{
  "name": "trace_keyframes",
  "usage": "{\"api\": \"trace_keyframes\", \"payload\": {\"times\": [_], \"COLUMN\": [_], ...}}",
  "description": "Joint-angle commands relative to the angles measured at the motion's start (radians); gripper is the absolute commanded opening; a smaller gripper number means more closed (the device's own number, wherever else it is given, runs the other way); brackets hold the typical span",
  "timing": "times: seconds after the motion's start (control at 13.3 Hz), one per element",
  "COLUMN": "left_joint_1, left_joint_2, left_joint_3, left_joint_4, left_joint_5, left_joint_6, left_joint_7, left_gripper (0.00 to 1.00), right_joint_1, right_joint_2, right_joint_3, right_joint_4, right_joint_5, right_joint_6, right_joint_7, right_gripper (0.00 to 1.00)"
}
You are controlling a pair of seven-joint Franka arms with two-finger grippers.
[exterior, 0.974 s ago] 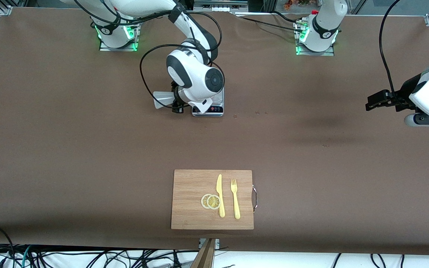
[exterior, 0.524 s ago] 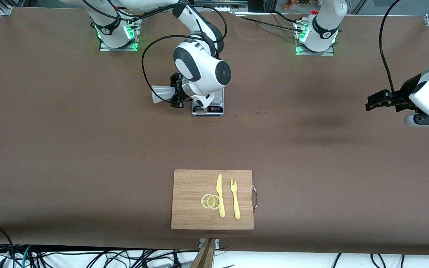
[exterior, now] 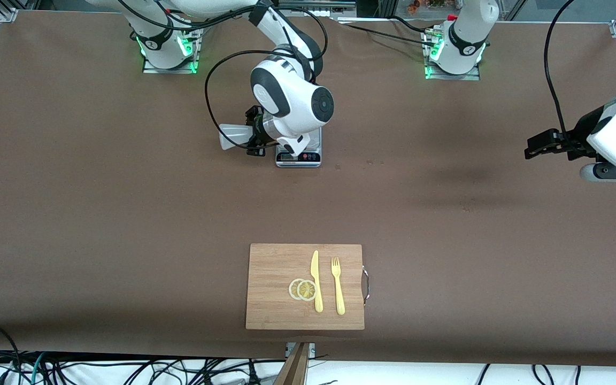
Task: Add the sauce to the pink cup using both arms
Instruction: 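Tilt the bottle nozzle into the pink cup with the right gripper, then carry the sauce bottle back to its spot with the right gripper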
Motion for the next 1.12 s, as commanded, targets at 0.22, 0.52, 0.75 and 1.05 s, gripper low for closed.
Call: {"api": "trace_keyframes", "payload": {"times": [0.22, 0.52, 0.75, 1.05], "left_joint_1": [0.004, 0.001, 0.001, -0.001], "left_joint_2": [0.016, 0.016, 0.016, 0.016], "left_joint_3": [-0.004, -0.004, -0.004, -0.004], "left_joint_4": [0.031, 0.031, 0.031, 0.031], "left_joint_5": [0.007, 0.007, 0.007, 0.007], "left_joint_6": [-0.012, -0.012, -0.012, -0.012], "left_joint_7": [0.011, 0.011, 0.011, 0.011], "left_gripper": [1.0, 1.0, 1.0, 1.0], "right_joint_1": [-0.129, -0.296, -0.481, -0.783], "right_joint_2": [-0.032, -0.144, -0.161, -0.159], "right_joint_3": [0.011, 0.011, 0.011, 0.009], "right_joint_4": [-0.012, -0.226, -0.241, -0.309], "right_joint_5": [0.196, 0.417, 0.572, 0.892], "right_joint_6": [0.143, 0.366, 0.363, 0.298], "right_joint_7": [-0.134, -0.377, -0.636, -1.058], "right_gripper": [0.18, 0.18, 0.19, 0.19]}}
